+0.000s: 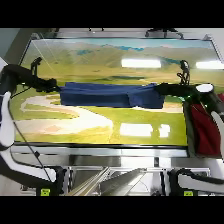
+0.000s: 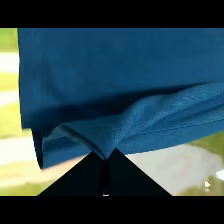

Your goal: Fold the shirts.

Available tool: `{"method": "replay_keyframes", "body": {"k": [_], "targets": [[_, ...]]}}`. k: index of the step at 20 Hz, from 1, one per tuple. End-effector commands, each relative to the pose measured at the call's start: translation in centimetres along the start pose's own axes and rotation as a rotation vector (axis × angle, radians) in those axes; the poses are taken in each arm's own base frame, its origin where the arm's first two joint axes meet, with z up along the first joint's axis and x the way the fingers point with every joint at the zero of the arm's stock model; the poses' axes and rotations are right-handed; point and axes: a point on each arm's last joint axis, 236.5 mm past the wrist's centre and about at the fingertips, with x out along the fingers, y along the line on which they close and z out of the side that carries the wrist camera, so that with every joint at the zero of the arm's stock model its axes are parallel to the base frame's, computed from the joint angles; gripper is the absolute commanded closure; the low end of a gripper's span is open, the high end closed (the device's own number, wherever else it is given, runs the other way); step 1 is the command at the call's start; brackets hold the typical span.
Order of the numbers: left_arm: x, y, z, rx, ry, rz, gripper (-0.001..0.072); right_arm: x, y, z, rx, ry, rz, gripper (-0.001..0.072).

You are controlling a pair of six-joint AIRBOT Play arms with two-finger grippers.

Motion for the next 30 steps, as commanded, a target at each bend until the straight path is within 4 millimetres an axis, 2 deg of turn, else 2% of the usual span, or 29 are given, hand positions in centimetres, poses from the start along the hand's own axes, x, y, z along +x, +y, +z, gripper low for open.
{"method": "replay_keyframes", "body": {"k": [1,5,9,11,14,15,16,18,20,21,23,27,30], "targets": [[4.8,1.4,2.3,0.017,0.032,0.010,0.0691,4.5,-3.8,-0.5,0.044,0.040,-0.007,0.0692],[7.9,3.2,3.8,-0.001,0.046,0.007,0.0691,6.9,-6.3,-1.4,0.098,0.071,-0.025,0.0692],[9.7,3.8,3.9,-0.008,0.071,-0.004,0.0691,7.3,-7.1,-0.8,0.108,0.063,-0.031,0.0692],[10.3,3.2,3.9,0.003,0.083,-0.010,0.0691,7.3,-7.1,-0.8,0.107,0.062,-0.031,0.0692],[9.8,2.6,4.2,0.006,0.074,-0.018,0.0685,7.1,-6.8,-0.6,0.101,0.062,-0.024,0.0672],[9.2,2.3,4.3,0.007,0.072,-0.019,0.0398,6.7,-6.5,-0.1,0.081,0.067,-0.014,0.0490],[8.4,1.9,4.4,0.011,0.067,-0.019,0.0006,5.9,-6.0,0.5,0.058,0.076,0.004,0.0315],[5.8,1.6,4.9,0.012,0.042,-0.014,0.0032,3.2,-6.0,2.1,0.014,0.094,-0.004,0.0293],[2.8,1.2,6.0,0.024,-0.014,0.000,0.0032,0.7,-7.9,2.7,0.040,0.124,-0.078,0.0011],[1.2,1.3,6.5,0.027,-0.046,0.010,0.0032,0.1,-8.5,2.0,0.093,0.154,-0.082,0.0009],[-1.3,1.1,7.2,0.033,-0.094,0.024,0.0032,0.1,-8.5,-0.1,0.159,0.230,-0.046,0.0009],[-4.7,1.1,8.0,0.038,-0.160,0.046,0.0033,2.7,-7.9,-4.0,0.200,0.354,0.015,0.0010],[-5.7,0.8,7.7,0.026,-0.161,0.043,0.0039,4.6,-6.9,-5.3,0.193,0.387,0.044,0.0010]]}}
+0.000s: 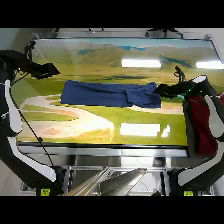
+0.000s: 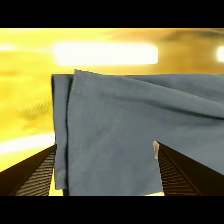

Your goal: Fold the shirts.

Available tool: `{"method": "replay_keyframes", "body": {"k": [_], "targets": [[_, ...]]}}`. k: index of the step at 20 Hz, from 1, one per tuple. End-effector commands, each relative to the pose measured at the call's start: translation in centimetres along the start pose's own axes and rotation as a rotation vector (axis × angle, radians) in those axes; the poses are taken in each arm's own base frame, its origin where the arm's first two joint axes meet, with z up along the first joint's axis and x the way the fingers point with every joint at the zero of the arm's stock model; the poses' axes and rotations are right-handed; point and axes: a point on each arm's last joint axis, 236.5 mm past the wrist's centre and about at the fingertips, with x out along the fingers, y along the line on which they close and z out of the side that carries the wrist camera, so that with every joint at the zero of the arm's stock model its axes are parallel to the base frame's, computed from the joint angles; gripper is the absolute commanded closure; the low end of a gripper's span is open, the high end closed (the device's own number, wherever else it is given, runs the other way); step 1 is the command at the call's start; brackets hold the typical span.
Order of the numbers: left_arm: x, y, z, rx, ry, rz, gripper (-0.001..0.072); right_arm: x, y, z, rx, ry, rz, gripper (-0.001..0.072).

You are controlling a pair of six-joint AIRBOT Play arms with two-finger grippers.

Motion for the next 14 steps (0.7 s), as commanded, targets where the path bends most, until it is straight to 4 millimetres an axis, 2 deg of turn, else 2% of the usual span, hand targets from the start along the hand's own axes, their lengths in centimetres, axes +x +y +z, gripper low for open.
{"method": "replay_keyframes", "body": {"k": [1,2,3,4,5,7,8,9,11,13,14], "targets": [[-1.5,-0.6,-0.1,-0.024,-0.001,-0.004,0.0123,2.5,0.8,-1.4,0.005,0.061,0.035,0.0010],[-1.2,-1.3,-0.5,-0.022,0.019,-0.013,0.0364,3.1,0.9,-1.4,0.007,0.061,0.037,0.0010],[-0.9,-2.1,-0.8,-0.007,0.036,-0.022,0.0640,3.6,1.2,-1.4,0.013,0.062,0.048,0.0010],[-0.4,-3.0,-1.0,0.008,0.049,-0.031,0.0690,4.1,1.4,-1.5,0.023,0.062,0.062,0.0011],[0.3,-4.3,-1.3,0.028,0.067,-0.043,0.0690,4.5,1.3,-1.4,0.031,0.059,0.066,0.0045],[2.4,-7.0,-2.3,0.066,0.103,-0.067,0.0690,4.7,0.9,-1.1,0.036,0.043,0.055,0.0398],[3.7,-8.4,-2.9,0.083,0.118,-0.077,0.0690,4.6,0.9,-0.8,0.018,0.035,0.055,0.0649],[5.1,-9.8,-3.5,0.099,0.131,-0.087,0.0690,4.3,1.2,-0.5,0.003,0.035,0.060,0.0691],[7.9,-13.1,-5.5,0.143,0.172,-0.109,0.0691,2.7,3.2,0.1,-0.049,0.039,0.085,0.0692],[10.8,-17.0,-7.3,0.189,0.194,-0.135,0.0691,-0.4,6.4,1.2,-0.122,0.017,0.111,0.0692],[12.4,-19.8,-8.4,0.212,0.210,-0.170,0.0690,-2.4,8.3,1.6,-0.164,0.009,0.123,0.0692]]}}
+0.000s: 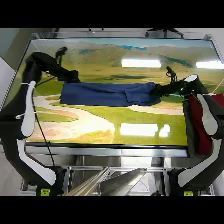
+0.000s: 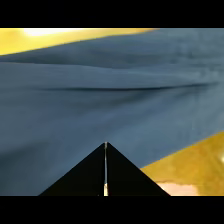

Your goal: Fold the shirts.

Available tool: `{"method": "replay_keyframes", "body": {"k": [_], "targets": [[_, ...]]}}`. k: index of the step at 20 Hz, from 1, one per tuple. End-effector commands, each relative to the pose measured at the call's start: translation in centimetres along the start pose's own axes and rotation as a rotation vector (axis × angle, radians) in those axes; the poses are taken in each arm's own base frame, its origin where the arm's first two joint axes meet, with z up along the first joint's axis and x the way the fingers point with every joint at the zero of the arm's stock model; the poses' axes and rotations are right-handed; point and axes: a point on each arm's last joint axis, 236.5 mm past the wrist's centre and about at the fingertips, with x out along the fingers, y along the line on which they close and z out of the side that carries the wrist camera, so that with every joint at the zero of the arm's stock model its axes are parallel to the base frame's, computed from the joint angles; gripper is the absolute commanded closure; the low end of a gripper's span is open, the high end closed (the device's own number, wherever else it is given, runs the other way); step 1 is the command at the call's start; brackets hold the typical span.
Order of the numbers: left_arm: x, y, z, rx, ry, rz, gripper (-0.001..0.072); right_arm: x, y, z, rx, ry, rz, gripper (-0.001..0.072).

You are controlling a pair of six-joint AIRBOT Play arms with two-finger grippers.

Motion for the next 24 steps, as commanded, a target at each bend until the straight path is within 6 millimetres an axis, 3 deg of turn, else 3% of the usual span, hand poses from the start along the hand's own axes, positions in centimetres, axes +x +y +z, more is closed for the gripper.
{"method": "replay_keyframes", "body": {"k": [1,4,6,8,10,13,14,16,19,20,22,24], "targets": [[6.7,-7.8,-1.2,0.077,0.046,-0.084,0.0690,-5.1,6.4,1.4,-0.120,-0.010,0.053,0.0692],[13.0,-14.1,-2.4,0.118,0.117,-0.140,0.0691,-10.4,12.7,1.7,-0.246,-0.005,0.093,0.0692],[16.2,-17.2,-2.6,0.140,0.135,-0.160,0.0691,-13.0,15.4,2.0,-0.309,-0.020,0.092,0.0692],[18.5,-19.6,-3.1,0.151,0.148,-0.179,0.0690,-14.8,16.8,2.3,-0.330,-0.030,0.088,0.0692],[20.0,-21.2,-3.5,0.124,0.130,-0.224,0.0691,-15.3,17.4,2.6,-0.327,-0.039,0.089,0.0692],[20.3,-21.8,-2.0,0.013,0.065,-0.306,0.0690,-14.9,17.6,2.4,-0.327,-0.029,0.094,0.0692],[19.1,-22.0,-1.5,-0.007,0.062,-0.334,0.0690,-14.9,17.6,2.4,-0.315,-0.028,0.094,0.0692],[13.4,-22.3,0.5,0.038,0.031,-0.386,0.0691,-14.9,17.7,2.5,-0.300,-0.029,0.094,0.0692],[0.1,-21.5,3.7,0.159,-0.083,-0.405,0.0690,-13.8,19.6,3.3,-0.291,-0.063,0.128,0.0692],[-5.0,-20.7,4.7,0.174,-0.152,-0.391,0.0690,-12.7,21.4,3.6,-0.308,-0.074,0.161,0.0692],[-13.8,-18.9,5.5,0.189,-0.279,-0.349,0.0691,-8.5,25.3,4.0,-0.340,-0.088,0.223,0.0692],[-19.8,-16.9,4.8,0.192,-0.351,-0.296,0.0690,-2.6,28.9,3.8,-0.363,-0.095,0.262,0.0691]]}}
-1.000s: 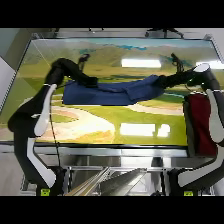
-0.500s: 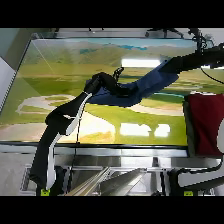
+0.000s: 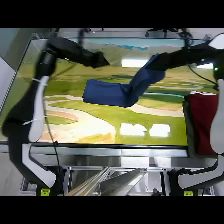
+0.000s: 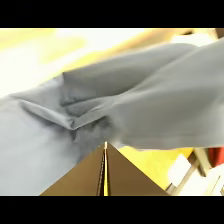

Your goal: Fold the shirts.

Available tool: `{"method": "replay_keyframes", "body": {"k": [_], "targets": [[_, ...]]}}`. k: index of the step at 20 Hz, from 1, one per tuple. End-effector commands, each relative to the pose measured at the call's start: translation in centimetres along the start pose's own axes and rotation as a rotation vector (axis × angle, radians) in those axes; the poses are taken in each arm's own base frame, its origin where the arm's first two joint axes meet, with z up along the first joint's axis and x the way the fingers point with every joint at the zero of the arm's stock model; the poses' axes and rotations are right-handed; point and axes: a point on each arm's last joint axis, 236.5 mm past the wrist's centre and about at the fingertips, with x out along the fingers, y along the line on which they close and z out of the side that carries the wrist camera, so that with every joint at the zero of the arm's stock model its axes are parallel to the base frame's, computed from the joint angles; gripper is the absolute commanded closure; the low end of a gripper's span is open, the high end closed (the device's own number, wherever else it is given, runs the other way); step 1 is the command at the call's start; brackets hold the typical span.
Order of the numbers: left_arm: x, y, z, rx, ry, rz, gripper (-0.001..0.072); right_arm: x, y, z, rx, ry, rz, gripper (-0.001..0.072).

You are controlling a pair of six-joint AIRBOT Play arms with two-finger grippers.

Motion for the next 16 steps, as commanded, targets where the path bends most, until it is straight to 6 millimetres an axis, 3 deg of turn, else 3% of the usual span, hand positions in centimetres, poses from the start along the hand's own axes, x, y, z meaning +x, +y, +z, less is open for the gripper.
{"method": "replay_keyframes", "body": {"k": [1,4,5,6,7,8,10,13,16], "targets": [[-11.9,-1.5,1.0,0.062,-0.098,0.079,0.0690,10.8,4.1,1.4,-0.034,-0.061,0.062,0.0691],[-16.8,-0.2,-0.3,0.010,-0.149,0.147,0.0690,23.9,4.9,-0.4,-0.109,-0.124,0.031,0.0683],[-17.9,0.5,-1.2,-0.007,-0.150,0.166,0.0690,27.7,4.4,-1.5,-0.124,-0.150,0.001,0.0551],[-18.5,0.9,-2.1,-0.021,-0.142,0.176,0.0691,30.2,4.1,-2.6,-0.118,-0.164,-0.020,0.0375],[-19.0,1.4,-3.1,-0.034,-0.130,0.184,0.0690,31.8,4.3,-3.6,-0.119,-0.159,-0.025,0.0365],[-19.3,1.9,-3.9,-0.047,-0.123,0.190,0.0691,32.0,4.5,-3.9,-0.125,-0.151,-0.022,0.0365],[-19.4,2.8,-5.4,-0.061,-0.112,0.199,0.0690,29.8,4.2,-3.1,-0.151,-0.131,-0.025,0.0365],[-18.8,4.4,-6.6,-0.114,-0.105,0.201,0.0690,22.7,1.8,-2.1,-0.113,-0.024,-0.058,0.0368],[-17.7,5.3,-8.0,-0.159,-0.074,0.186,0.0690,14.6,-2.9,-2.3,-0.040,0.074,-0.190,0.0368]]}}
